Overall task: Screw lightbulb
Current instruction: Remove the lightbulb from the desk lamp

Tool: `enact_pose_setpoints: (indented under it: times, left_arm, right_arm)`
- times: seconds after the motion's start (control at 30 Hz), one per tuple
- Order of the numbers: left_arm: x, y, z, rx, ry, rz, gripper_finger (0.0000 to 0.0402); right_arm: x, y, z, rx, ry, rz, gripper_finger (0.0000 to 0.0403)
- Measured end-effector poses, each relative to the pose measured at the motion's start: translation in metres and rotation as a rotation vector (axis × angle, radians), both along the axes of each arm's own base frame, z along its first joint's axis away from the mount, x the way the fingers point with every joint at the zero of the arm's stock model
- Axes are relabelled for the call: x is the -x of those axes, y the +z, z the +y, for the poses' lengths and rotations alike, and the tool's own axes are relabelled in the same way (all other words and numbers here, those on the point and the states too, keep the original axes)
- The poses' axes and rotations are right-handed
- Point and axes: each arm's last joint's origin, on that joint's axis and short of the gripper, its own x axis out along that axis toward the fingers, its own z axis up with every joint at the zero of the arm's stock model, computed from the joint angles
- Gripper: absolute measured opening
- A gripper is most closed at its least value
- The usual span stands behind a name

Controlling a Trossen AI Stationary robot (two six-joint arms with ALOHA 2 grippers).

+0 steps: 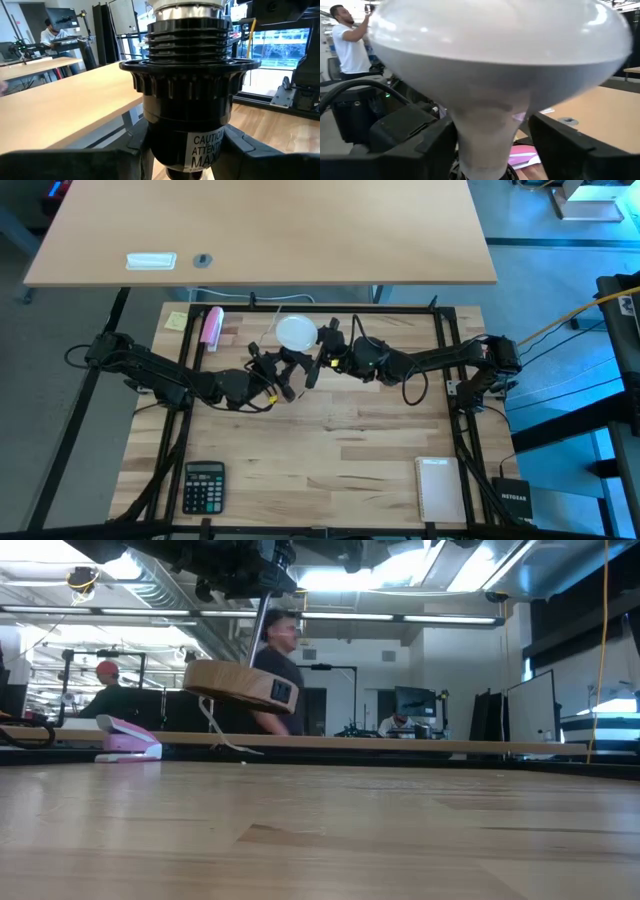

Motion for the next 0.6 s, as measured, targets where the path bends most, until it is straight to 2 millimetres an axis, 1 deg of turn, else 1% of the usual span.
enact_pose_setpoints:
  times: [0.17,0.27,0.37,0.47,0.6]
  left_arm:
    - [0.000,0.000,0.000,0.000,-0.001,0.000,0.0126]
    - [0.000,0.000,-0.001,-0.002,-0.007,0.005,0.0126]
    - [0.001,0.000,-0.006,-0.007,-0.035,0.010,0.0126]
    - [0.002,0.000,-0.015,-0.008,-0.091,0.007,0.0126]
    - [0.004,0.004,-0.028,-0.005,-0.238,-0.009,0.0126]
  right_arm:
    - [-0.002,-0.003,0.001,0.006,0.036,0.007,0.0198]
    - [-0.003,-0.004,0.002,0.034,0.063,0.022,0.0156]
    - [-0.002,-0.003,0.003,0.066,0.088,0.036,0.0151]
    - [0.001,0.001,0.005,0.076,0.155,0.047,0.0151]
    - [0.010,0.011,0.009,0.091,0.300,0.057,0.0151]
